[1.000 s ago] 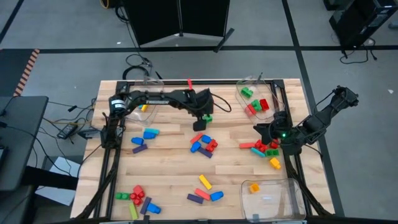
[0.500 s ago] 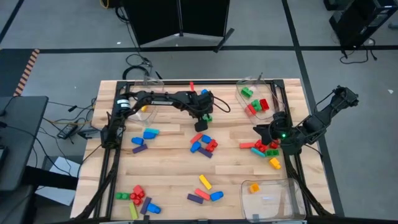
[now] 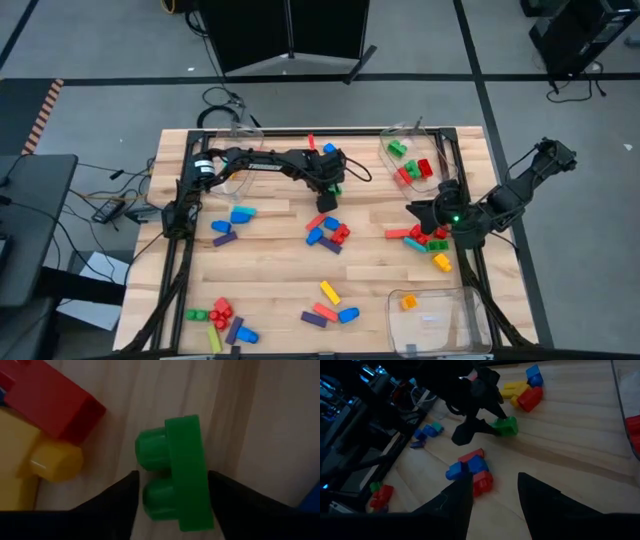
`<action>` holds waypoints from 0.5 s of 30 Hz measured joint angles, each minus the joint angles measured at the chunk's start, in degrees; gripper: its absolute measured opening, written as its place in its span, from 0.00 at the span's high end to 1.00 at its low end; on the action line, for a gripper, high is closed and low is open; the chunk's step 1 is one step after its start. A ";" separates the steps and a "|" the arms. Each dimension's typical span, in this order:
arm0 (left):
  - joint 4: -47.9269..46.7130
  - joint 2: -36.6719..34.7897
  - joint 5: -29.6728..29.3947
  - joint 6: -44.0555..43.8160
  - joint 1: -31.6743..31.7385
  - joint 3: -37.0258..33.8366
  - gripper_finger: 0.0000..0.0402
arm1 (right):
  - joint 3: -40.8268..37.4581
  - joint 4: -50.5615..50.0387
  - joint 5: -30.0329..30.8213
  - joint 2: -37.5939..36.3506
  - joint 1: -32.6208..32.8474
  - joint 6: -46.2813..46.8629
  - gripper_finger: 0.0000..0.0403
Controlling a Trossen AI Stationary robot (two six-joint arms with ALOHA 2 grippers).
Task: Sort blocks by size
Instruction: Put the green 2 stud game piece into the top right transparent bin
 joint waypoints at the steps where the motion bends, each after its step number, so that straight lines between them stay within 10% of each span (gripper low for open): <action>1: -0.31 0.00 0.00 0.00 -0.02 0.00 0.48 | -0.02 -0.04 0.00 0.00 0.00 -0.02 0.59; 15: -4.87 0.10 1.20 1.11 -0.08 3.25 0.87 | 0.00 0.72 0.52 0.00 0.00 -0.89 0.59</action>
